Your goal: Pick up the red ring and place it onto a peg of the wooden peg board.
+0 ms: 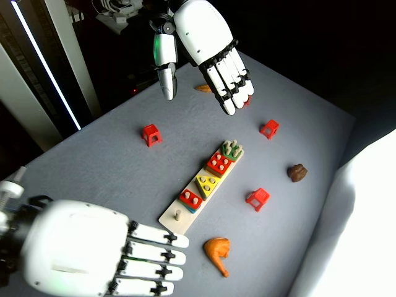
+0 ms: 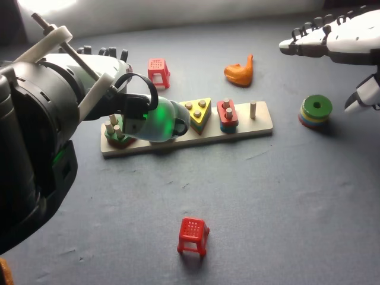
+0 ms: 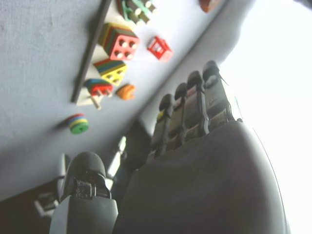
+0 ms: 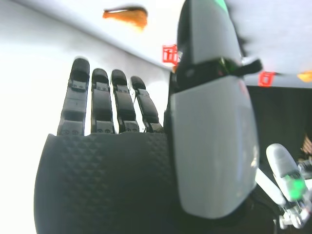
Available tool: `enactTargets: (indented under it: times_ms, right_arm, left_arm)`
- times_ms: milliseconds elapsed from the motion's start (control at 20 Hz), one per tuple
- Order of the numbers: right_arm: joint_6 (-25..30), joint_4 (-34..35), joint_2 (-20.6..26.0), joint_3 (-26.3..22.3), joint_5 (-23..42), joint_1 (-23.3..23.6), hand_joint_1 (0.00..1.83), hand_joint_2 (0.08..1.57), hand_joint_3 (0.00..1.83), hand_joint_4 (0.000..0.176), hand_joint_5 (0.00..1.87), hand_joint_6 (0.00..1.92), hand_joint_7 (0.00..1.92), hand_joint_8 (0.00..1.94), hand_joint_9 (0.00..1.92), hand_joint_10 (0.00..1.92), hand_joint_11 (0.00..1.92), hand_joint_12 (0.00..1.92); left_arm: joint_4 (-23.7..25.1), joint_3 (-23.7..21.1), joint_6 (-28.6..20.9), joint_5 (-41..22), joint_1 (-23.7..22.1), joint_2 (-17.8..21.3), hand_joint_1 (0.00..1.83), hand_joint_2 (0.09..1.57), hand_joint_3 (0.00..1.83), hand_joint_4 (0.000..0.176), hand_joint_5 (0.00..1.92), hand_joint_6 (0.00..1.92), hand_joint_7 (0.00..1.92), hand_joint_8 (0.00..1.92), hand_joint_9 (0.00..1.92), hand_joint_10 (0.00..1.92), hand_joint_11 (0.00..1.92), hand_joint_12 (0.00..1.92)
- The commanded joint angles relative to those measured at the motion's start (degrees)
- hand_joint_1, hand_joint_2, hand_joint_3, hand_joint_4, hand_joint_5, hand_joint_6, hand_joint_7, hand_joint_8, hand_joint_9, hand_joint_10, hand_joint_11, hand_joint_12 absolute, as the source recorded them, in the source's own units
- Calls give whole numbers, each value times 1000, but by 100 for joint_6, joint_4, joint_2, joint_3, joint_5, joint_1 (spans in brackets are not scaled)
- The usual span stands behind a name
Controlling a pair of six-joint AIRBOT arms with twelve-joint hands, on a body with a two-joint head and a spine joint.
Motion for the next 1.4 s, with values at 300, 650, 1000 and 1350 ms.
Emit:
enactTargets:
  times_ms: [300,650,1000,1350]
  right_arm:
    - [-62,22,-378,475,507,-377,1344,950,0,0,90,10,43,6,53,15,0,553]
    - [-188,21,-537,594,606,-492,1378,965,7,0,304,29,264,23,256,49,0,988]
    - [-188,21,-770,843,698,-602,1374,991,3,0,521,13,535,10,549,62,42,1284]
    - [-196,21,-850,939,794,-644,1198,1120,0,0,957,774,1022,6,954,54,582,1046]
  left_arm:
    - [477,-19,3,161,-75,0,0,1189,12,0,0,0,0,0,0,0,0,0]
    - [476,-29,0,234,-77,0,0,1185,9,0,0,0,0,0,0,0,0,0]
    - [478,-13,-4,234,-78,-1,0,1190,9,0,0,0,0,0,0,0,0,0]
    - [481,-12,-4,234,-78,-1,0,1196,9,0,0,0,0,0,0,0,0,0]
